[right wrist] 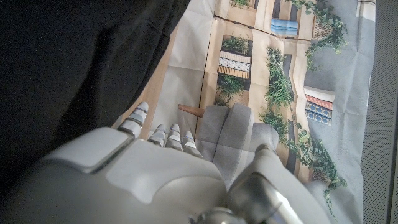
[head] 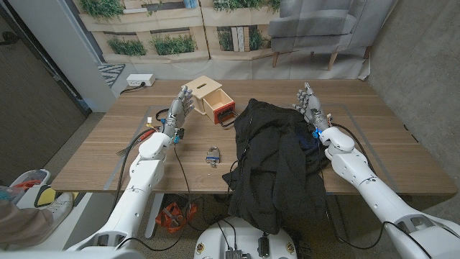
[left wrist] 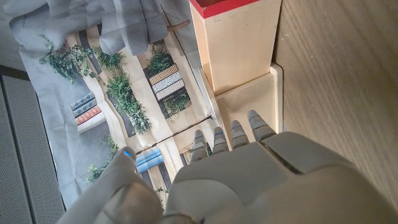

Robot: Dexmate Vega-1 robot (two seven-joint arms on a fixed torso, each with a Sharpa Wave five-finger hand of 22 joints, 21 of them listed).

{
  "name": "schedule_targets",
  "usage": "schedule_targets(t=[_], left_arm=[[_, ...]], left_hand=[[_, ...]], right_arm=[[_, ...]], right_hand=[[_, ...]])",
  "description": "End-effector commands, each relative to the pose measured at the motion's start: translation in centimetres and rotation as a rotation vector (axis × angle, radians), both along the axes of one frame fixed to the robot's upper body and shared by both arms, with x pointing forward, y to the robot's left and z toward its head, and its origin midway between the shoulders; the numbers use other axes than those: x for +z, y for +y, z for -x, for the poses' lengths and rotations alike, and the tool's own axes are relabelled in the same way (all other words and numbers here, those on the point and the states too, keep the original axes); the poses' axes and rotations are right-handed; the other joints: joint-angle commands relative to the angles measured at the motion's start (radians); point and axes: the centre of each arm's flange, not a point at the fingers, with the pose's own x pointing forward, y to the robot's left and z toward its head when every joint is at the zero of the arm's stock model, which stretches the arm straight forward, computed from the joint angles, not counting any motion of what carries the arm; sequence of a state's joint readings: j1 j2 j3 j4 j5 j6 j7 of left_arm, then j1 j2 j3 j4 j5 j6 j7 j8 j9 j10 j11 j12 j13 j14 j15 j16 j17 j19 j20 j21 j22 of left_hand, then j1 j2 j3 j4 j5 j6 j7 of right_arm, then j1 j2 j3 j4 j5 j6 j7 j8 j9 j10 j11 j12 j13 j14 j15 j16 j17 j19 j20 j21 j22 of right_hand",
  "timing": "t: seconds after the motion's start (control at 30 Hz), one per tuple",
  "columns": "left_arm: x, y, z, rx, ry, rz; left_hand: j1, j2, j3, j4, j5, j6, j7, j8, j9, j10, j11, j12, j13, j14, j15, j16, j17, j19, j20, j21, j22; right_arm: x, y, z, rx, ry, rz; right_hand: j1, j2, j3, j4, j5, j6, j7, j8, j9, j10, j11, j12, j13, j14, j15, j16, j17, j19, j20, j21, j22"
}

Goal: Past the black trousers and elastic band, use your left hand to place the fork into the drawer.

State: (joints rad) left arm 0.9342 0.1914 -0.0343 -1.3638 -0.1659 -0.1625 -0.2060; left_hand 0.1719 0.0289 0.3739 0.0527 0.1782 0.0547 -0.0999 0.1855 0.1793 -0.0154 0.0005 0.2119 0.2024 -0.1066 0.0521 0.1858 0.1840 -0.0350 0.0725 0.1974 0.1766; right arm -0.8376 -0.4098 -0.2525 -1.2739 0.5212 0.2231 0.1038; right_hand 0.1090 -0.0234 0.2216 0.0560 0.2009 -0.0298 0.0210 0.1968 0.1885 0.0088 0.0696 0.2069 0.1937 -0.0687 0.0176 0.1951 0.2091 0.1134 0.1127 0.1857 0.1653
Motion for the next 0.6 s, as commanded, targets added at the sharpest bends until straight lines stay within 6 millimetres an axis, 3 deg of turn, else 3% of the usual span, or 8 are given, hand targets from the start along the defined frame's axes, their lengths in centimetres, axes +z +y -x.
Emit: schedule_targets(t=[0.03, 0.3, 0.37, 0.6], left_arm=[[0.16, 0.76, 0.32, 0.077, -0.015, -0.062], [0.43, 1.05, 0.24, 0.1, -0.016, -0.096], [0.43, 1.19, 0.24, 0.111, -0.016, -0.104], [0.46, 1.61, 0.26, 0.127, -0.016, -0.102]], left_hand=[[0.004, 0.004, 0.002, -0.01, 0.004, 0.009, -0.006, 0.009, 0.001, 0.0, 0.005, 0.01, 0.002, -0.005, -0.009, 0.0, 0.002, -0.001, -0.006, -0.002, 0.001], [0.007, 0.004, 0.003, -0.014, 0.004, 0.009, -0.005, 0.008, 0.001, 0.001, 0.004, 0.011, 0.002, -0.007, -0.011, 0.0, 0.001, -0.004, -0.005, -0.003, 0.001], [0.011, 0.004, 0.005, -0.019, 0.003, 0.014, -0.004, 0.009, 0.001, 0.006, 0.003, 0.013, 0.002, -0.005, -0.034, 0.001, 0.001, -0.001, -0.014, -0.002, 0.0], [0.014, 0.004, 0.006, -0.024, 0.003, 0.02, -0.001, 0.01, 0.001, 0.013, 0.001, 0.015, 0.002, -0.002, -0.044, 0.002, 0.0, 0.003, -0.022, -0.001, -0.001]], right_arm=[[0.48, 0.08, -0.24, -0.008, -0.007, 0.006], [0.67, 0.25, -0.44, -0.011, -0.008, 0.009], [0.67, 0.41, -0.54, 0.001, -0.009, -0.002], [1.1, 0.44, -0.44, -0.02, -0.021, 0.027]], right_hand=[[0.008, 0.002, 0.006, -0.008, 0.002, 0.008, 0.002, 0.005, 0.001, 0.008, 0.0, 0.0, 0.004, 0.0, -0.005, 0.006, 0.0, 0.006, 0.0, 0.004, 0.005], [0.011, 0.003, 0.007, -0.011, 0.001, 0.009, 0.003, 0.004, 0.001, 0.007, -0.002, -0.001, 0.004, -0.001, -0.003, 0.005, -0.001, 0.006, 0.0, 0.004, 0.005], [0.013, 0.004, 0.007, -0.012, 0.001, 0.008, 0.003, 0.004, 0.001, 0.006, -0.001, -0.001, 0.004, -0.002, -0.004, 0.005, -0.001, 0.006, 0.0, 0.004, 0.005], [0.026, 0.004, 0.011, -0.022, 0.0, 0.01, 0.004, 0.005, 0.001, 0.005, 0.0, -0.002, 0.004, -0.013, -0.007, 0.001, -0.003, 0.002, 0.0, 0.002, 0.005]])
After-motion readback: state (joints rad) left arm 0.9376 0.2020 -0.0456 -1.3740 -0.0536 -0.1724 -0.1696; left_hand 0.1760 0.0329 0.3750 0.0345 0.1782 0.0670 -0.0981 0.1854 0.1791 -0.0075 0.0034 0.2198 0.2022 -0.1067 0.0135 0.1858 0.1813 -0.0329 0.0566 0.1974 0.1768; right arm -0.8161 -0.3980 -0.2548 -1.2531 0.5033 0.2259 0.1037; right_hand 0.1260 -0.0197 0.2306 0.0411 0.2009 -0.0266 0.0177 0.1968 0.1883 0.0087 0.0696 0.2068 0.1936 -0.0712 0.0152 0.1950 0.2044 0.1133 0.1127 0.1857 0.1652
